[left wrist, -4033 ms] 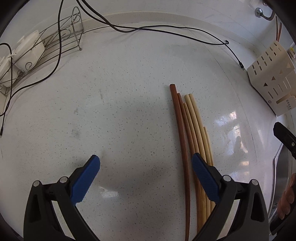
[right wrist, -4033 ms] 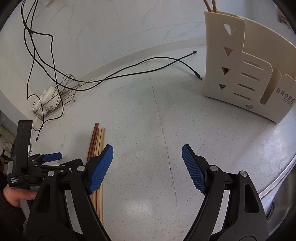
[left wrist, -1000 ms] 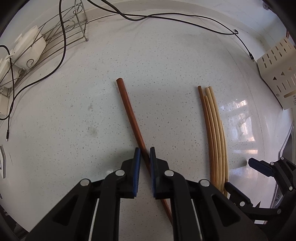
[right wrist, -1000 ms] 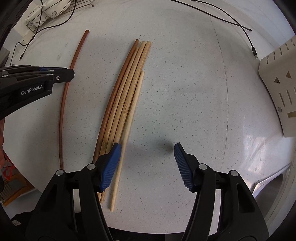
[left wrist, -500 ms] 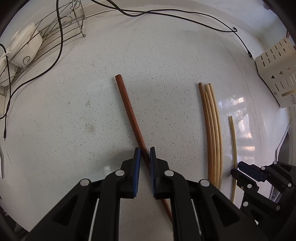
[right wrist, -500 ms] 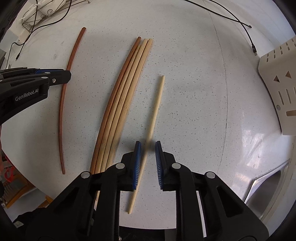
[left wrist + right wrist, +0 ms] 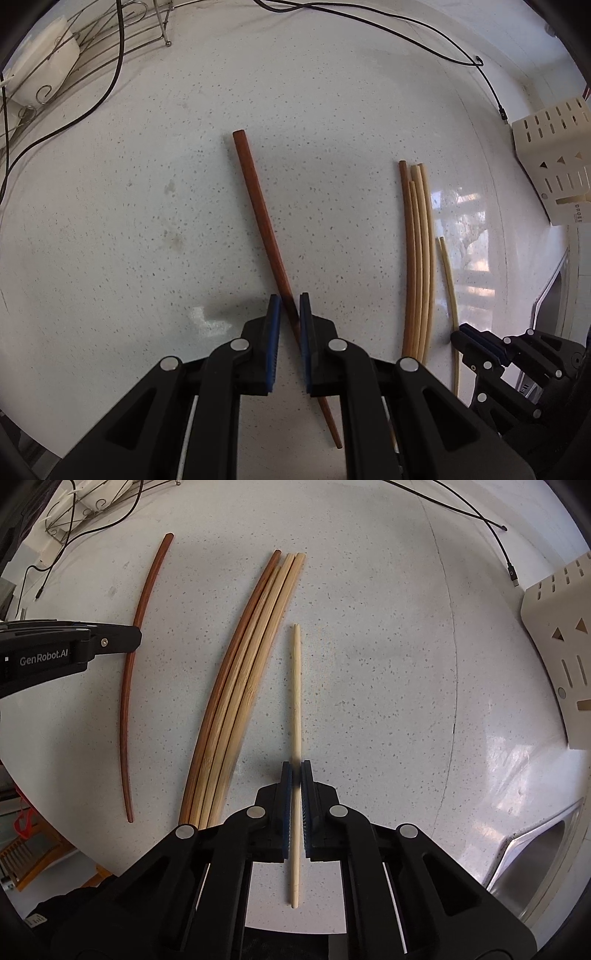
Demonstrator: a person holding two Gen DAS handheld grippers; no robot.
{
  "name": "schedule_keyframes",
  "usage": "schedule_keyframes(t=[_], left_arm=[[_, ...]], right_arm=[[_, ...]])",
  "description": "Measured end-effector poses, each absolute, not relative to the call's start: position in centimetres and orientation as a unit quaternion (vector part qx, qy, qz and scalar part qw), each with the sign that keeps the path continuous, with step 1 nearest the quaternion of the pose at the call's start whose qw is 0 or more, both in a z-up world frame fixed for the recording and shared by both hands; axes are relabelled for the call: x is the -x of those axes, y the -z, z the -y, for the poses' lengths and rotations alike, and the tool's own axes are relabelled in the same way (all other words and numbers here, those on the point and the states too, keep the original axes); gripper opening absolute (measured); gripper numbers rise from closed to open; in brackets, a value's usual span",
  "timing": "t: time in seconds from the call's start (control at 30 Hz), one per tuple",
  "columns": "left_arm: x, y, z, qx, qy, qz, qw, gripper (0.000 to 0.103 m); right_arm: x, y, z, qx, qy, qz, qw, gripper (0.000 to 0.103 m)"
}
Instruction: Organize utensils
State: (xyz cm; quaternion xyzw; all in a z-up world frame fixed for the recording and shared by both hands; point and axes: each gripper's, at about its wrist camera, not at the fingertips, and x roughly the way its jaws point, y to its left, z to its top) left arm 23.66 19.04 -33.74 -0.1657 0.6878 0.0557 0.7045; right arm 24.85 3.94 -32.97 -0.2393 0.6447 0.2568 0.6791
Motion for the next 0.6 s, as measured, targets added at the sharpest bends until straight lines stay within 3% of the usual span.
schedule_keyframes(t=[0.27, 0.33, 0.43, 0.6], left_arm=[[-24.6, 33.4, -19.5, 0.175, -0.066, -0.700, 0.689, 0.015], [-25.2, 33.5, -19.0, 0.180, -0.060, -0.702, 0.686, 0.030], [-25.0, 33.3, -18.0, 0.174, -0.059, -0.707, 0.683, 0.041], [-25.5, 33.3, -18.1, 0.161, -0.109, -0.716, 0.670, 0.044]], right_arm=[[-25.3, 32.9, -2.8, 0.225, -0.263, -0.648, 0.679, 0.005], [-25.3, 32.8, -2.7, 0.225, -0.264, -0.647, 0.679, 0.005], [-25.5, 32.9, -2.1, 0.221, -0.268, -0.646, 0.679, 0.005], [-26.1, 33.2, -1.0, 0.204, -0.275, -0.652, 0.677, 0.005]])
